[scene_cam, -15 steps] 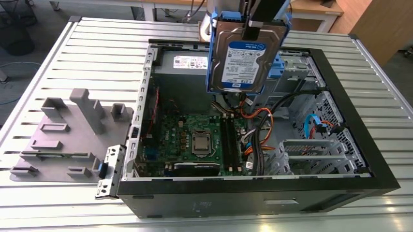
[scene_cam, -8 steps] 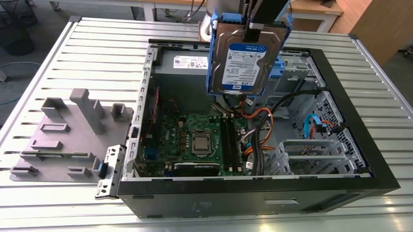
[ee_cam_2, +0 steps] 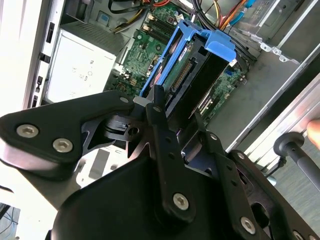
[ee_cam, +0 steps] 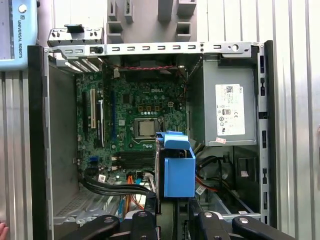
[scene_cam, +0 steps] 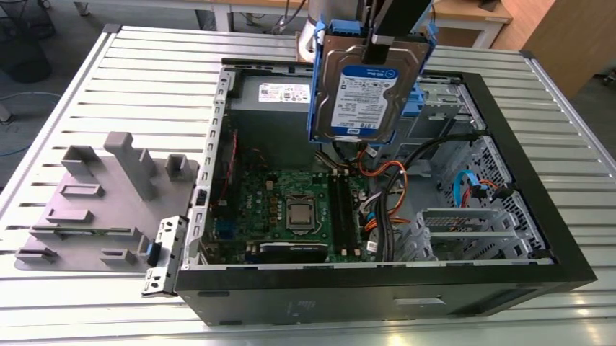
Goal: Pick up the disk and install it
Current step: 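Pick up the disk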
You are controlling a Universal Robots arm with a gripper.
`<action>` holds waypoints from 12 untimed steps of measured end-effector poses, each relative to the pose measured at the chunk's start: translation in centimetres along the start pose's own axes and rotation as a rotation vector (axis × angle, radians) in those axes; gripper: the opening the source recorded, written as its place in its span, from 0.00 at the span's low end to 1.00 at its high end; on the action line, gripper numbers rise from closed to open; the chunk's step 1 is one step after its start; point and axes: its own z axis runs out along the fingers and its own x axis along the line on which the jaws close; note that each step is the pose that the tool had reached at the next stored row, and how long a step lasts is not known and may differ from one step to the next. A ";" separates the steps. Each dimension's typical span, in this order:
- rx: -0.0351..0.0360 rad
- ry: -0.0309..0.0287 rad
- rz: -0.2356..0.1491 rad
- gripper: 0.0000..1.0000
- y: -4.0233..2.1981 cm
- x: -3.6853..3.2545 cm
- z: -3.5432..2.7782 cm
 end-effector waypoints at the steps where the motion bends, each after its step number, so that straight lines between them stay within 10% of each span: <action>1: 0.0000 0.0002 0.000 0.35 0.00 0.04 -0.01; 12: 0.0000 0.0014 0.000 0.35 -0.08 1.54 -0.02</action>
